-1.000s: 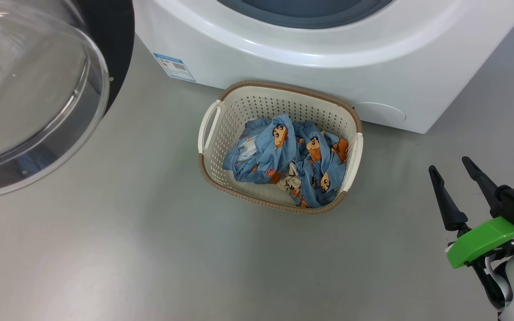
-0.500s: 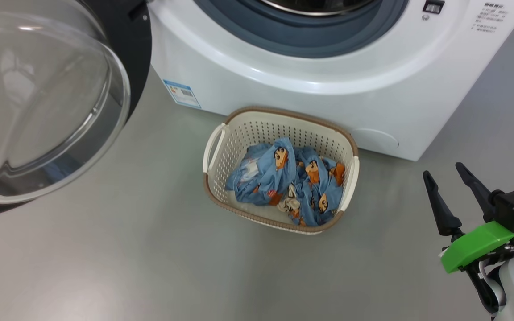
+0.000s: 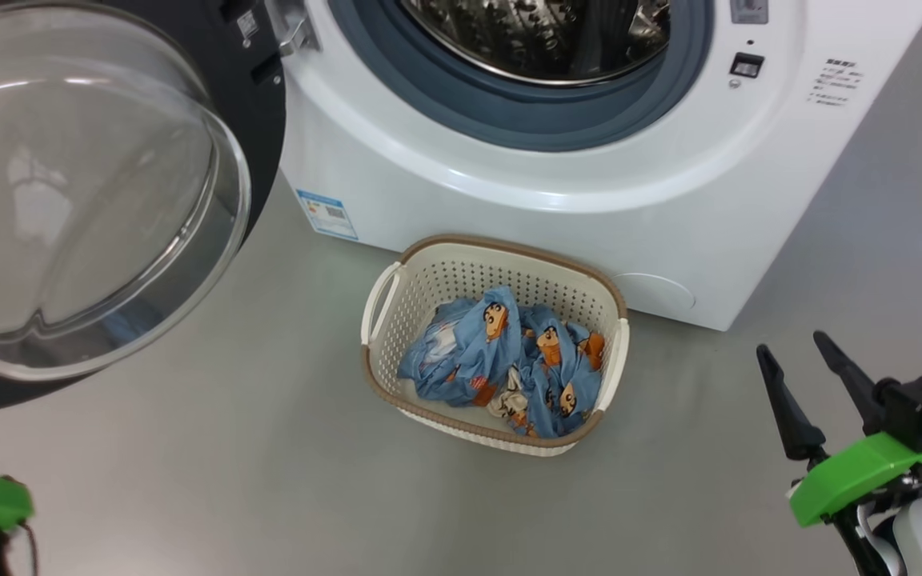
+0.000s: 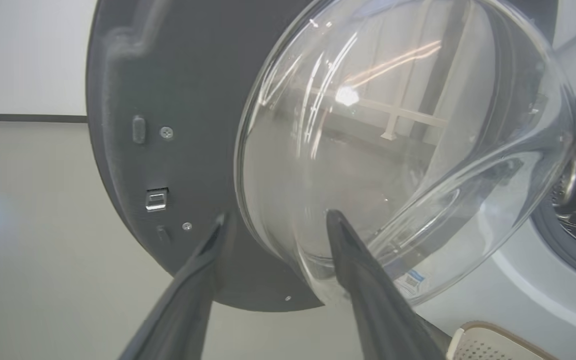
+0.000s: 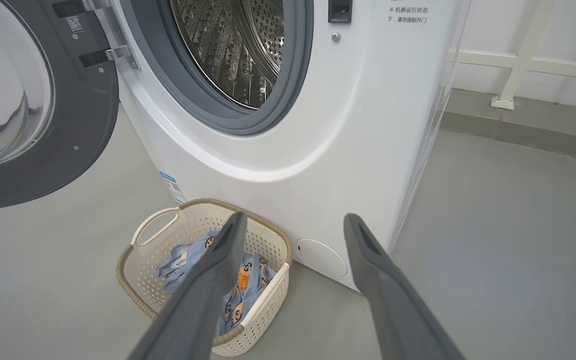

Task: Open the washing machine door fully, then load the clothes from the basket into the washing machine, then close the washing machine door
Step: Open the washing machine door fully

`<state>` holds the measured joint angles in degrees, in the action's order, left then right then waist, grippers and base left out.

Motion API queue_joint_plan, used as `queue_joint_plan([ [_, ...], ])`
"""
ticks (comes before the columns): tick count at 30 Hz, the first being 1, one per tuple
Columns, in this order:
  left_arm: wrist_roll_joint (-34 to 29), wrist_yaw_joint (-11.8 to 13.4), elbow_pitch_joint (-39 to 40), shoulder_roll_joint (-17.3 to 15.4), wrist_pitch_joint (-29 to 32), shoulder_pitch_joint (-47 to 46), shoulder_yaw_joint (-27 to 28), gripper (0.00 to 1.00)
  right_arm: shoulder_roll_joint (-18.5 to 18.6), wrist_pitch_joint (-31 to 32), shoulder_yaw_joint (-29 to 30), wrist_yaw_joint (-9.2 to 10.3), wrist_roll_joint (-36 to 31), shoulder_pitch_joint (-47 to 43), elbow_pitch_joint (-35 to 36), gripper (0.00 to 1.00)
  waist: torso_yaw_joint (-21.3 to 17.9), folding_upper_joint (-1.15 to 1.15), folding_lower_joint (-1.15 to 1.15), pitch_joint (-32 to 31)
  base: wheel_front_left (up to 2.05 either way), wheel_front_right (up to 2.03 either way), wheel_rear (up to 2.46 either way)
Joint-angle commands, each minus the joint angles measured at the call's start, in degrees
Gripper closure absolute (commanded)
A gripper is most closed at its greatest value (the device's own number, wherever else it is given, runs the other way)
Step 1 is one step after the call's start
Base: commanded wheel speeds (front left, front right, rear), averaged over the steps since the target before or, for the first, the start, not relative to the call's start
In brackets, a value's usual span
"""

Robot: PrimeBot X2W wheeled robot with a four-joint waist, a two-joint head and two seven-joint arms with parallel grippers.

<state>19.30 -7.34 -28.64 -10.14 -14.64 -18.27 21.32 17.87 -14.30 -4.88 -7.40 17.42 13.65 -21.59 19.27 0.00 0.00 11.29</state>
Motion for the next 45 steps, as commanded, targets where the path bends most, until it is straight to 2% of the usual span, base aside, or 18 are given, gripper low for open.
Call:
queue_joint_plan([
  [1,0.48,-0.13,2.66,-2.42,-0.36,1.1,0.7,0.0,0.16,-0.7,-1.05,-0.09,0.58,-1.16,1.37,0.0,-0.81,0.0,0.0,-0.79,0.0,0.0,0.0],
  [12,4.28,-0.14,9.38,-2.52,-0.36,7.4,-8.29,0.0,-0.97,-0.7,0.12,-0.09,0.73,-2.54,2.31,0.0,-6.21,0.0,0.0,-2.27,0.0,0.0,0.0],
  [22,7.37,-0.14,12.27,-4.05,-0.36,9.63,-15.29,0.0,-1.7,-0.7,1.67,-0.09,0.68,-4.02,3.09,0.0,-11.93,0.0,0.0,-3.3,0.0,0.0,0.0],
  [34,10.26,-0.14,14.75,-6.19,-0.36,11.87,-20.91,0.0,-1.9,-0.7,2.82,-0.09,0.85,-5.25,3.81,0.0,-18.51,0.0,0.0,-4.45,0.0,0.0,0.0],
  [45,10.6,-0.14,16.11,-6.6,-0.36,13.4,-23.4,0.0,-2.04,-0.7,3.83,-0.09,1.08,-6.25,4.38,0.0,-21.97,0.0,0.0,-5.24,0.0,0.0,0.0],
])
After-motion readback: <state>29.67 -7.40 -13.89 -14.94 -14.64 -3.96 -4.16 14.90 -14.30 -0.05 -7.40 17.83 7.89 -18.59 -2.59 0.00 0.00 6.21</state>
